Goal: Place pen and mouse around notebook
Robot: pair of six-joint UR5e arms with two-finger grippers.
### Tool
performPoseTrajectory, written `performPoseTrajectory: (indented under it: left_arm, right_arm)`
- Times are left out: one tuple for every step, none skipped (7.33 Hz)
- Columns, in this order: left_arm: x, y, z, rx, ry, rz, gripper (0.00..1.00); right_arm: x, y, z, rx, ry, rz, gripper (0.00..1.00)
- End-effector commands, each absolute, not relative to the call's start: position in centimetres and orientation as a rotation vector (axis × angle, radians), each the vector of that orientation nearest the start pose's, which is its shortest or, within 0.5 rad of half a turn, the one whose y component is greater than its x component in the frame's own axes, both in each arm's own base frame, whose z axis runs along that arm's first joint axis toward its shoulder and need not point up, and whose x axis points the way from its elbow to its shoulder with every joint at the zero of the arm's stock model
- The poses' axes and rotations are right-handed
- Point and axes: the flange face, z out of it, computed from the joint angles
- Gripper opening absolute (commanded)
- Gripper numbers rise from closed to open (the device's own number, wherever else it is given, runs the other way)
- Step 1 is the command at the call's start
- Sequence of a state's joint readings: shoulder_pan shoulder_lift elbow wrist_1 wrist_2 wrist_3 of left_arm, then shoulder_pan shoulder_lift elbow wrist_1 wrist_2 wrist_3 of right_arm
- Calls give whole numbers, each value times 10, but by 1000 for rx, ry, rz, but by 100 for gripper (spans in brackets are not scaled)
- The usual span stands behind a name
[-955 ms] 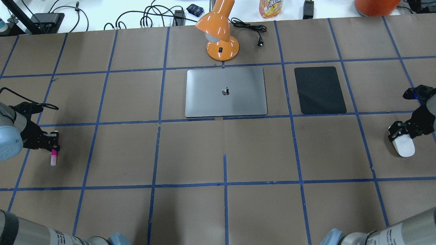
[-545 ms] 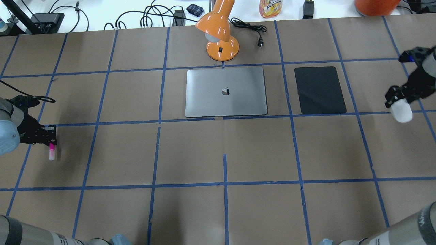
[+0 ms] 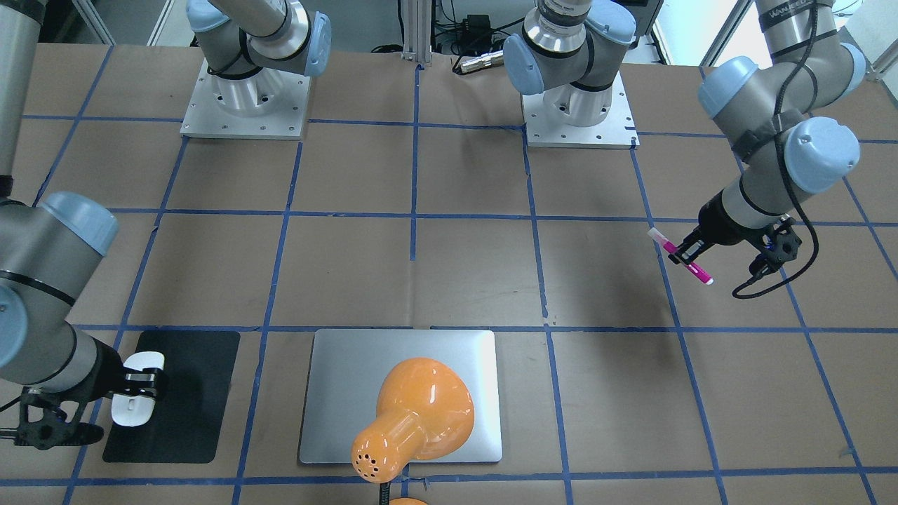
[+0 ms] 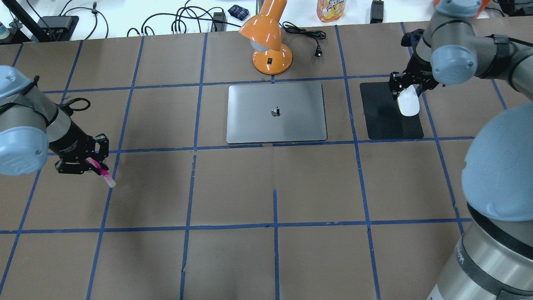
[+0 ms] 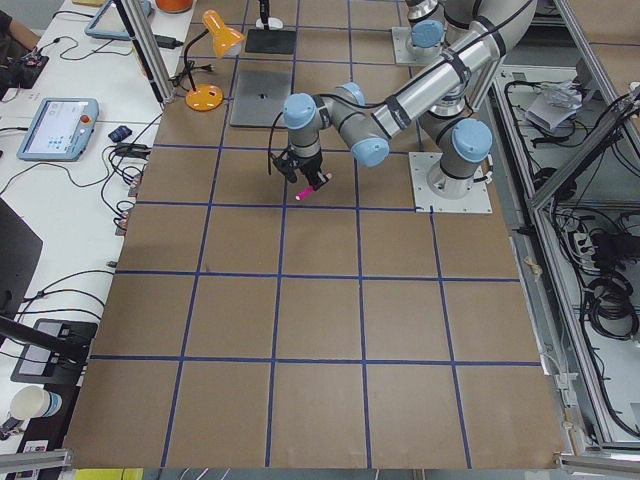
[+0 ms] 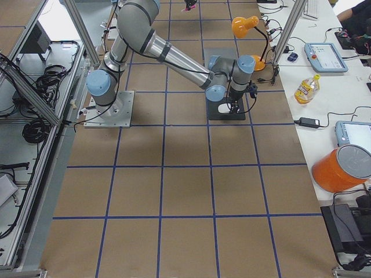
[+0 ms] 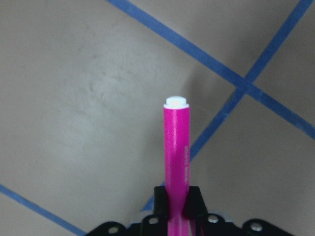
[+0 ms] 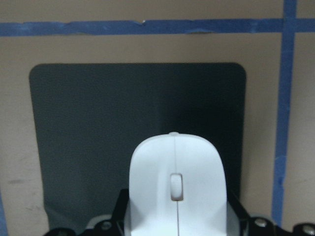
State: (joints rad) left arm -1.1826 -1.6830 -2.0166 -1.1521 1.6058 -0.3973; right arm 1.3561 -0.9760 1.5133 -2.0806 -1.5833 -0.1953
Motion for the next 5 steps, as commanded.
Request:
performPoseTrajectory:
  left_arm:
    - [-61,-476,265,-1385,2716,213,0]
    - [-109,-472,261,-1466,2667,186,0]
    - [-153,-466,256,-1628,2588,156,0]
    - [-195,-460,254,-1833,2532,170,0]
    - [-234,-454,250,-1971,2503,177,0]
  right_arm:
    - [6,-683,198,74,3139,78,31]
    - [6,-683,196,72,3138,80,33]
    - [6,-682,194,67,3138,85,40]
    - [4,-682,196,64,3158,88,74]
    - [3,-684,204,62,3158,79,100]
